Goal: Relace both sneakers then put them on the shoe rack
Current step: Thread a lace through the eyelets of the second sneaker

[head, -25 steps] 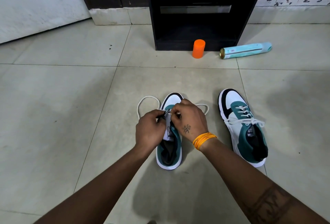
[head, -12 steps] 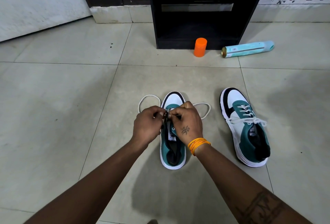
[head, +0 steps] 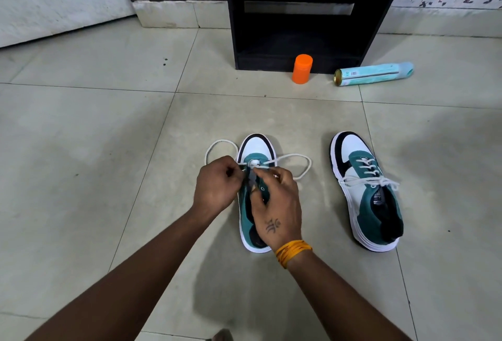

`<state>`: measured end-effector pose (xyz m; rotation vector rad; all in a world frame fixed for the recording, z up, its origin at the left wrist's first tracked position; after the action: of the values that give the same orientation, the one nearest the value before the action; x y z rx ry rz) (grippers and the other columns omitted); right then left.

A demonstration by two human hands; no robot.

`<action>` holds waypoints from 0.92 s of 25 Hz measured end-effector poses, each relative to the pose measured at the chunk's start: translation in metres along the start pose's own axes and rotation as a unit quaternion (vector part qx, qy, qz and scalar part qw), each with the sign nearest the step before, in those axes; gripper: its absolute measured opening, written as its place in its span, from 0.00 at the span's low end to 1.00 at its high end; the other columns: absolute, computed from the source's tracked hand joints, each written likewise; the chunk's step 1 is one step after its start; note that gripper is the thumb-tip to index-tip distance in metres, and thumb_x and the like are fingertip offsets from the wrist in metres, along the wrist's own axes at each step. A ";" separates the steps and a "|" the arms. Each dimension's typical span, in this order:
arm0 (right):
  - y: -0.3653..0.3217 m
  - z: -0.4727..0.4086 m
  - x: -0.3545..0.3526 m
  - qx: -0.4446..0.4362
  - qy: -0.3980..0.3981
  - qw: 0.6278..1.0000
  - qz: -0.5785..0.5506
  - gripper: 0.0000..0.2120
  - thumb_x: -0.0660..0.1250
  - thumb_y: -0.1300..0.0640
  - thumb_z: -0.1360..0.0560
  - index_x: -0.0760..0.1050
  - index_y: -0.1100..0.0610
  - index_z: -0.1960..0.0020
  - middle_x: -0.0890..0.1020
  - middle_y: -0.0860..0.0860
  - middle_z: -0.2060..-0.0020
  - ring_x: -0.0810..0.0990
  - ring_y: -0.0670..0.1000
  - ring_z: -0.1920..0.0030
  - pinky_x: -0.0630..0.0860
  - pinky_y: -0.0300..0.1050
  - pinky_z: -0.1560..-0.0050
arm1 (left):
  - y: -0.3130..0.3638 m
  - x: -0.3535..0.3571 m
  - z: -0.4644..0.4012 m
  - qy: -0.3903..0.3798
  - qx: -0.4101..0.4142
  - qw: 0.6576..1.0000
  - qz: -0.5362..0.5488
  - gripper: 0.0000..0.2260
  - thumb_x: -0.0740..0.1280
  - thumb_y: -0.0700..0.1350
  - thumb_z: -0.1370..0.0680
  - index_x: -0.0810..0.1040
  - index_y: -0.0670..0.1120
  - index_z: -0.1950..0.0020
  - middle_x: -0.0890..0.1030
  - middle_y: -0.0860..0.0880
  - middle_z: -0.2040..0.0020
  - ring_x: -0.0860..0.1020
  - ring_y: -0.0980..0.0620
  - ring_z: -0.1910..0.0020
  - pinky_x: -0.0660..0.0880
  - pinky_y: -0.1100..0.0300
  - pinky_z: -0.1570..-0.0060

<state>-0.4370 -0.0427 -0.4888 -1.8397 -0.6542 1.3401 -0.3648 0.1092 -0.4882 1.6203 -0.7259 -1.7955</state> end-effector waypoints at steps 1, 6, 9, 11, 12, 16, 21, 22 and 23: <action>0.002 0.003 -0.001 0.007 0.014 1.000 0.001 0.20 0.64 0.53 0.23 0.80 0.45 0.33 0.75 0.47 0.38 0.76 0.51 0.36 0.77 0.47 0.38 | -0.007 0.000 0.001 -0.012 -0.028 0.999 0.011 0.06 0.66 0.46 0.26 0.79 0.50 0.62 0.82 0.53 0.66 0.83 0.50 0.65 0.81 0.51 0.61; 0.011 0.006 -0.005 0.040 0.032 0.998 -0.025 0.16 0.63 0.51 0.20 0.80 0.43 0.36 0.76 0.44 0.41 0.78 0.48 0.40 0.78 0.49 0.40 | -0.024 -0.005 0.007 -0.137 -0.036 0.911 -0.386 0.07 0.68 0.48 0.25 0.81 0.47 0.50 0.83 0.47 0.51 0.82 0.44 0.53 0.71 0.58 0.59; 0.012 0.008 -0.006 0.032 0.036 0.998 -0.040 0.16 0.63 0.51 0.21 0.81 0.44 0.36 0.77 0.43 0.41 0.79 0.46 0.40 0.78 0.48 0.39 | -0.003 -0.003 0.004 -0.069 0.061 0.943 -0.320 0.08 0.68 0.45 0.24 0.83 0.48 0.48 0.85 0.47 0.51 0.83 0.42 0.52 0.74 0.56 0.60; 0.012 0.007 -0.006 0.032 0.037 0.998 -0.045 0.16 0.63 0.51 0.20 0.81 0.44 0.36 0.77 0.43 0.41 0.78 0.45 0.40 0.78 0.47 0.39 | 0.017 0.000 0.003 -0.024 0.131 0.960 -0.247 0.10 0.67 0.43 0.24 0.84 0.48 0.46 0.86 0.48 0.52 0.84 0.42 0.52 0.77 0.54 0.58; 0.012 0.007 -0.006 0.032 0.035 0.998 -0.045 0.16 0.62 0.51 0.20 0.81 0.44 0.35 0.77 0.43 0.42 0.78 0.45 0.40 0.78 0.47 0.39 | 0.023 0.002 0.003 -0.019 0.152 0.960 -0.234 0.08 0.66 0.43 0.23 0.84 0.48 0.49 0.86 0.47 0.55 0.83 0.41 0.55 0.77 0.53 0.60; 0.012 0.007 -0.006 0.031 0.032 0.998 -0.046 0.17 0.61 0.50 0.21 0.80 0.45 0.35 0.77 0.43 0.41 0.78 0.46 0.40 0.78 0.48 0.39 | 0.022 -0.005 0.005 -0.009 0.103 0.989 -0.107 0.12 0.63 0.49 0.26 0.86 0.50 0.53 0.86 0.51 0.59 0.83 0.47 0.60 0.78 0.56 0.57; 0.013 0.008 -0.005 0.036 0.032 0.998 -0.047 0.16 0.62 0.51 0.20 0.81 0.44 0.36 0.77 0.43 0.42 0.78 0.47 0.40 0.78 0.48 0.39 | 0.013 -0.004 0.001 -0.030 0.091 0.983 -0.157 0.07 0.70 0.49 0.22 0.84 0.49 0.57 0.85 0.50 0.61 0.84 0.47 0.58 0.74 0.57 0.60; 0.012 0.008 -0.005 0.036 0.030 0.998 -0.046 0.15 0.63 0.52 0.20 0.80 0.44 0.35 0.76 0.43 0.42 0.78 0.46 0.40 0.78 0.47 0.39 | 0.007 -0.003 -0.001 -0.065 0.079 0.958 -0.268 0.05 0.70 0.48 0.22 0.84 0.48 0.53 0.85 0.48 0.56 0.84 0.44 0.54 0.74 0.57 0.58; 0.012 0.008 -0.005 0.035 0.029 0.998 -0.045 0.15 0.64 0.52 0.20 0.80 0.43 0.35 0.76 0.43 0.42 0.78 0.46 0.41 0.77 0.45 0.39 | 0.000 -0.005 -0.001 -0.108 0.060 0.918 -0.377 0.07 0.70 0.49 0.22 0.83 0.48 0.48 0.85 0.47 0.49 0.84 0.43 0.49 0.75 0.56 0.55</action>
<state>-0.4464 -0.0520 -0.4969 -1.7659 -0.6445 1.2299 -0.3630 0.1134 -0.4851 1.9702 -0.3034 -2.5393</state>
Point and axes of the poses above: each hand's wrist, its own z-axis away from the middle knuckle, its own x-axis out of the palm, y = z × x, the point moved 7 cm from there along -z, towards the middle knuckle
